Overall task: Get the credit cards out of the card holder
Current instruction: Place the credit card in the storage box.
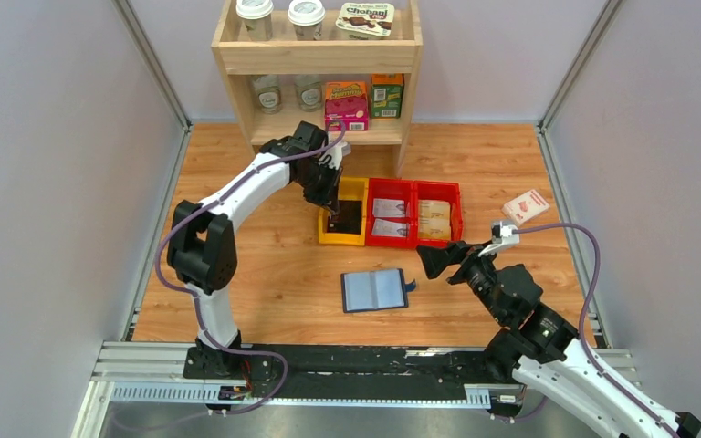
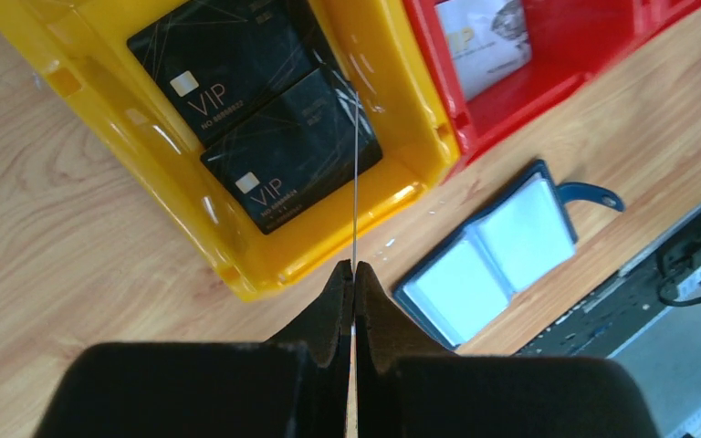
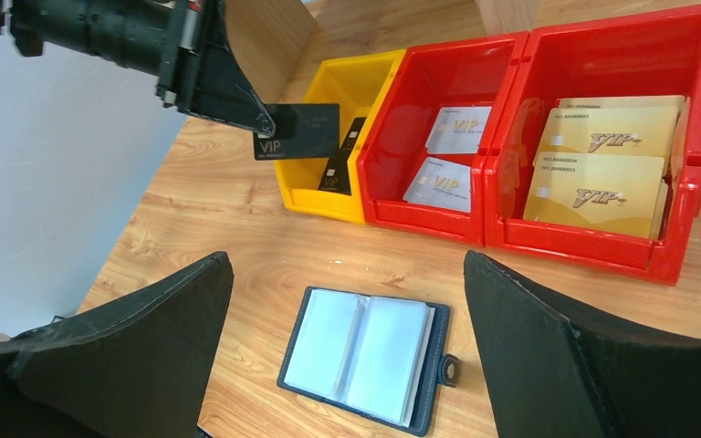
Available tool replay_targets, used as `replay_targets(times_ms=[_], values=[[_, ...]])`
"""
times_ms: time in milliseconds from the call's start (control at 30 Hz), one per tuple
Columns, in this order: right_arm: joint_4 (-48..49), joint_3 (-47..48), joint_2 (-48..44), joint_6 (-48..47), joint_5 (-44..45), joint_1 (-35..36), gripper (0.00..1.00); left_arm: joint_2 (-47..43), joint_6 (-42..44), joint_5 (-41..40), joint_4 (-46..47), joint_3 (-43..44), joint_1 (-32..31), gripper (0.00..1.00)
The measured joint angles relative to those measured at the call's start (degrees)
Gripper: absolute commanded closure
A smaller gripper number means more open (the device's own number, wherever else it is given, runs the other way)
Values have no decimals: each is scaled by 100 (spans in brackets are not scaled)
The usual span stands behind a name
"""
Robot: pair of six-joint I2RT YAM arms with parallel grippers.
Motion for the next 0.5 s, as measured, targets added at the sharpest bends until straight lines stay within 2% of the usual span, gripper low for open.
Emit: replay_targets(times_ms=[200, 400, 500], values=[[-94, -2, -116, -2, 52, 2, 0, 697, 415, 4, -426, 358, 0, 98], [-92, -2, -122, 0, 61, 0, 0, 811, 468, 192, -369, 358, -4, 97], [-92, -2, -92, 2, 59, 0, 0, 850, 457, 238, -282, 358, -20, 94]])
